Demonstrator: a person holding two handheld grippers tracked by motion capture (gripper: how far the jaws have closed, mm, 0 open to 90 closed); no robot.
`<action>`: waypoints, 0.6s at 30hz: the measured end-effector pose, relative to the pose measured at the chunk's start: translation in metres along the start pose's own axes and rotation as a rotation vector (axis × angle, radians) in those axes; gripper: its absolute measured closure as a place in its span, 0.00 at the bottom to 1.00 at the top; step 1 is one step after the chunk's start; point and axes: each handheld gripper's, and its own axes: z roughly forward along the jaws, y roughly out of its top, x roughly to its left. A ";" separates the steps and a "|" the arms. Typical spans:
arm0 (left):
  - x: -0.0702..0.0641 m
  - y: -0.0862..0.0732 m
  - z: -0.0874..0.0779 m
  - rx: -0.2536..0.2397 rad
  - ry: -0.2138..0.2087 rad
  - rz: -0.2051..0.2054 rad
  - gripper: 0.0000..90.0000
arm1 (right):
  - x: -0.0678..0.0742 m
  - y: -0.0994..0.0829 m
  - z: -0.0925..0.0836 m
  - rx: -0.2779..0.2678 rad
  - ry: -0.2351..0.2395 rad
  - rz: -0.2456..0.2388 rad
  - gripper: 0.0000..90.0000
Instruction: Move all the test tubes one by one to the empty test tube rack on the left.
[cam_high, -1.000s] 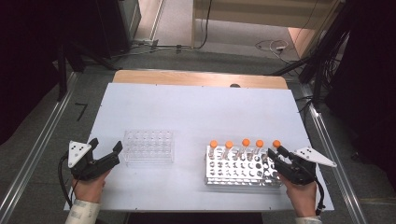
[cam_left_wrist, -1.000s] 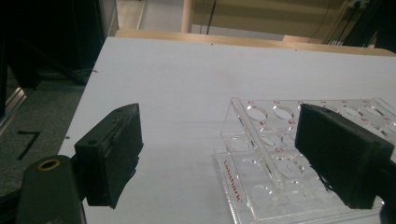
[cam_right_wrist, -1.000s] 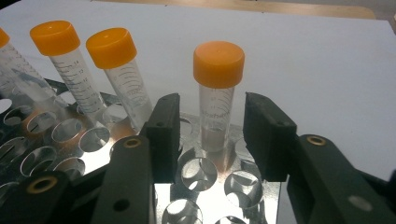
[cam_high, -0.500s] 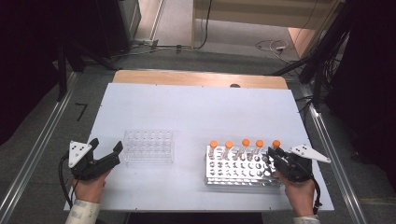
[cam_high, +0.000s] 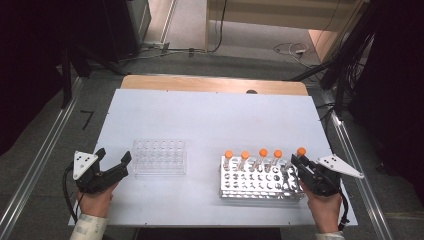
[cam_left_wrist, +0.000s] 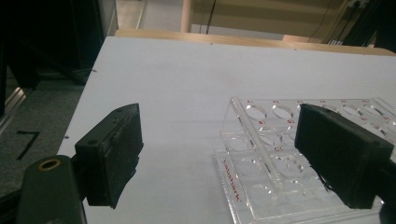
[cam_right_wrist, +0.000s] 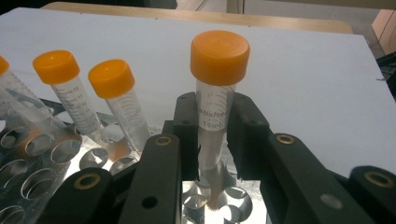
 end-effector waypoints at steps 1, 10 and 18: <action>0.000 0.000 0.000 -0.001 0.000 0.000 0.16 | 0.000 0.001 -0.002 -0.008 0.000 0.000 0.81; 0.000 0.000 0.000 -0.002 0.002 -0.001 0.17 | 0.001 0.010 -0.017 -0.061 -0.001 0.004 0.81; 0.000 0.000 -0.001 -0.002 0.002 -0.001 0.17 | 0.004 0.015 -0.028 -0.093 0.012 -0.001 0.81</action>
